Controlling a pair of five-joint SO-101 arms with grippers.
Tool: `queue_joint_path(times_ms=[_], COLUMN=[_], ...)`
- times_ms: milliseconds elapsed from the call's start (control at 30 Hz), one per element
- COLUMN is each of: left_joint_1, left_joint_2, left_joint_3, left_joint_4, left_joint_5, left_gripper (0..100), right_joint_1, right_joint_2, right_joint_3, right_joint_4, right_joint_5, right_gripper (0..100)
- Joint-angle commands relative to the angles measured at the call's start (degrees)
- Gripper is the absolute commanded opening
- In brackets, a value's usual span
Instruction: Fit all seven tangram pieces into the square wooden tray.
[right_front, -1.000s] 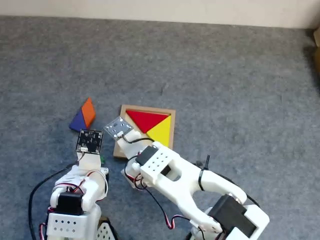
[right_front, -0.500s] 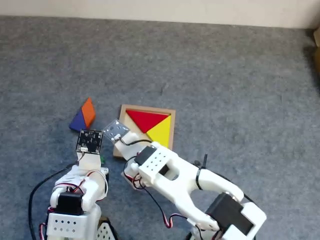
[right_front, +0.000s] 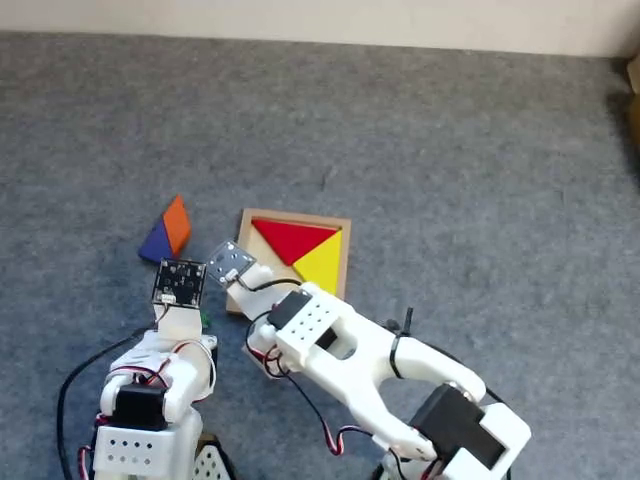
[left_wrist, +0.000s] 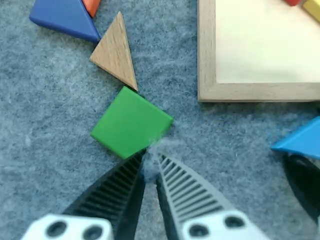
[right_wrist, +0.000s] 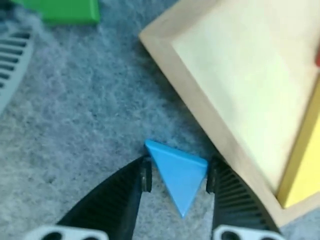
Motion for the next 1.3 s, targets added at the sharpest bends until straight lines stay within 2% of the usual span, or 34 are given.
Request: queue_joint_path(times_ms=[0,533,767,1067,1267], left_joint_1=[0.0,0.0,0.0,0.0,0.0], left_joint_2=[-0.5,-0.5,-0.5,-0.5,-0.5], left_joint_3=[1.2,1.2,1.2,1.2,1.2], left_joint_4=[0.4,0.4,0.4,0.4,0.4], left_joint_5=[0.3,0.3,0.3,0.3,0.3], left_gripper=[0,0,0,0,0], right_joint_1=[2.5,3.2,3.4,8.2,13.0], right_joint_2=[-2.7,-3.5,-10.5,-11.0,-10.9], right_joint_3=[-1.1,-0.3,-0.1,-0.7,-0.6], right_joint_4=[-0.7,-0.4,3.4,3.1,1.6], right_joint_5=[1.2,1.4,1.4,1.5,11.7], right_gripper=[14.0,11.3,11.3,11.3,11.3])
